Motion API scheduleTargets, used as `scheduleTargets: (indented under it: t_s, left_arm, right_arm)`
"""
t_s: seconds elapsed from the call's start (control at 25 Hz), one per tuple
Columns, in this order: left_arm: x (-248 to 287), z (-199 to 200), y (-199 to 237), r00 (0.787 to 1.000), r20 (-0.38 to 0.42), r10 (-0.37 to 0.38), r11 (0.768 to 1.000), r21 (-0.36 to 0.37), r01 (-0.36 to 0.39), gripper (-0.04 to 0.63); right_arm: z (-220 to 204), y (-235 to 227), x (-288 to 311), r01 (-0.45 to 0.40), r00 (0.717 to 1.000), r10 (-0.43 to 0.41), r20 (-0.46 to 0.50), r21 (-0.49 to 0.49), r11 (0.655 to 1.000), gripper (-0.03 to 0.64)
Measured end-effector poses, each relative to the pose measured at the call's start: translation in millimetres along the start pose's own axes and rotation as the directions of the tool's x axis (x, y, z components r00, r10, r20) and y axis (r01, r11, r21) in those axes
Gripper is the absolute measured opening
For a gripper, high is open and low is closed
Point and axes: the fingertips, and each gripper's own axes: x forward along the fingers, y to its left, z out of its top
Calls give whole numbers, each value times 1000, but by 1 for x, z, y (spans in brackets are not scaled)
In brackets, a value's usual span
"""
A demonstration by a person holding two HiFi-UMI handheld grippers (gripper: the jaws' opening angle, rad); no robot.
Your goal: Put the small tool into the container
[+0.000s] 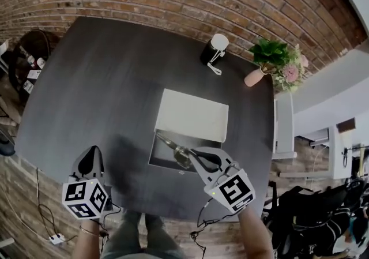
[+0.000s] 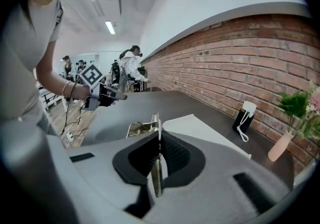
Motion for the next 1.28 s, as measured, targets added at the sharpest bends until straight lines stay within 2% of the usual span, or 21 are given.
scheduleTargets:
  t_s: [0.16,0.28,0.84,1.28]
  left_arm:
    - [0,-4,5,1000,-2,16,1000,1,-16,2]
    - [-1,-9,7,1000,-5,23,1000,3,-23,2]
    - [-1,-17,3,1000,-10,26,1000,0,-26,2]
    - [-5,-21,2,999,-15,28,1000,9,-28,2]
  right_arm:
    - [-10,-1,5,-16,998,9,-62,-114,993,8]
    - [-18,-5,8,-18,996,4,-86,-161,987,8]
    - [-53,-10,27,-7,986,-42,-163,-285,959,8]
    - [-61,-23,38,27,983,-89,-162,-346,938,9]
